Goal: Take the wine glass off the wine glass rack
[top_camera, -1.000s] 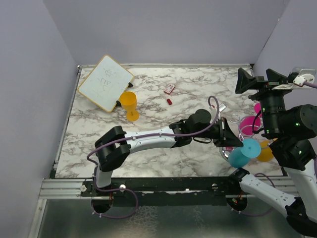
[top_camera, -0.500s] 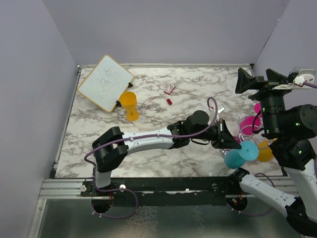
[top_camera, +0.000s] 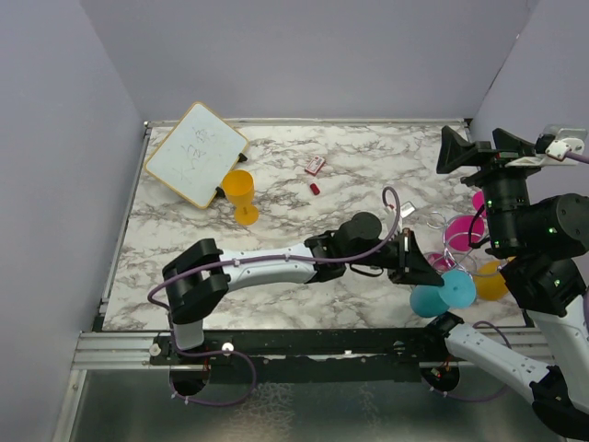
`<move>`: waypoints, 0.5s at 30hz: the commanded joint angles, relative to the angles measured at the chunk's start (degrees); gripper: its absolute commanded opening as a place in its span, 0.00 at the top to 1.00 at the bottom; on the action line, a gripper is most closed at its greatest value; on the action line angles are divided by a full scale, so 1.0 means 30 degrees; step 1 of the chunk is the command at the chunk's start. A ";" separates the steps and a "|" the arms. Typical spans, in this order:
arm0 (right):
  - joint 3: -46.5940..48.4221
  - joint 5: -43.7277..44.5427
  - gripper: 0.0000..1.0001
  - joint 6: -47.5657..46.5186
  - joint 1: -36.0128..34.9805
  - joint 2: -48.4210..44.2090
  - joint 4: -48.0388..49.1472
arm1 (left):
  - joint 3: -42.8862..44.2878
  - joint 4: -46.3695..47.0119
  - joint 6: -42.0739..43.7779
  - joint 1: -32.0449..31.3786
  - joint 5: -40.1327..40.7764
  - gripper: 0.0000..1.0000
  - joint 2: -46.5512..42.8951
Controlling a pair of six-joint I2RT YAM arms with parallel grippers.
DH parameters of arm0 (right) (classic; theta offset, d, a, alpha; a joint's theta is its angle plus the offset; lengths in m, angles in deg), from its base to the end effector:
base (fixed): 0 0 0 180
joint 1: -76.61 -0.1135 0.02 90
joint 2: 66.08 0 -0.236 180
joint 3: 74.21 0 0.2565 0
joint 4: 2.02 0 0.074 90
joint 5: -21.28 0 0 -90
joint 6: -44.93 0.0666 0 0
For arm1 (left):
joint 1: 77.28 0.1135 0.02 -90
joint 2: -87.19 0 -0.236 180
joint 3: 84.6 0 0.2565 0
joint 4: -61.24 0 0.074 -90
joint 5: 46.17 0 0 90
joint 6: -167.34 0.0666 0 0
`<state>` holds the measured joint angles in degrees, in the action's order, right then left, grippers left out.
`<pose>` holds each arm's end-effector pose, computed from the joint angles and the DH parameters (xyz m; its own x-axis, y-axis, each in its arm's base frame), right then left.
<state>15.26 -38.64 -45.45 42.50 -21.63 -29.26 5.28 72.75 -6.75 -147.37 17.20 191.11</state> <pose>0.1497 0.0611 0.5004 0.2534 0.1647 -0.9532 -0.0884 0.9852 0.1467 0.1282 -0.4417 0.2744 -0.9893 0.1203 -0.0832 0.0873 0.0293 -0.9958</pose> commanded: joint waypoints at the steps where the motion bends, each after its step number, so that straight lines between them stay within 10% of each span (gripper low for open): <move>1: -0.0169 -0.0882 0.00 0.0427 0.0061 -0.0022 -0.0621 | -0.0869 0.0802 0.0002 -0.0180 -0.0069 1.00 -0.1506; 15: 0.0340 -0.4173 0.03 -0.0567 0.0061 0.0443 -0.2251 | -0.6399 0.0429 0.2412 0.2984 0.2046 1.00 -0.6837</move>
<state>15.17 -44.19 -45.04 42.50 -21.09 -32.34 -8.99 72.78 -3.65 -142.71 20.17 177.84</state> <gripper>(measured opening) 0.981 0.014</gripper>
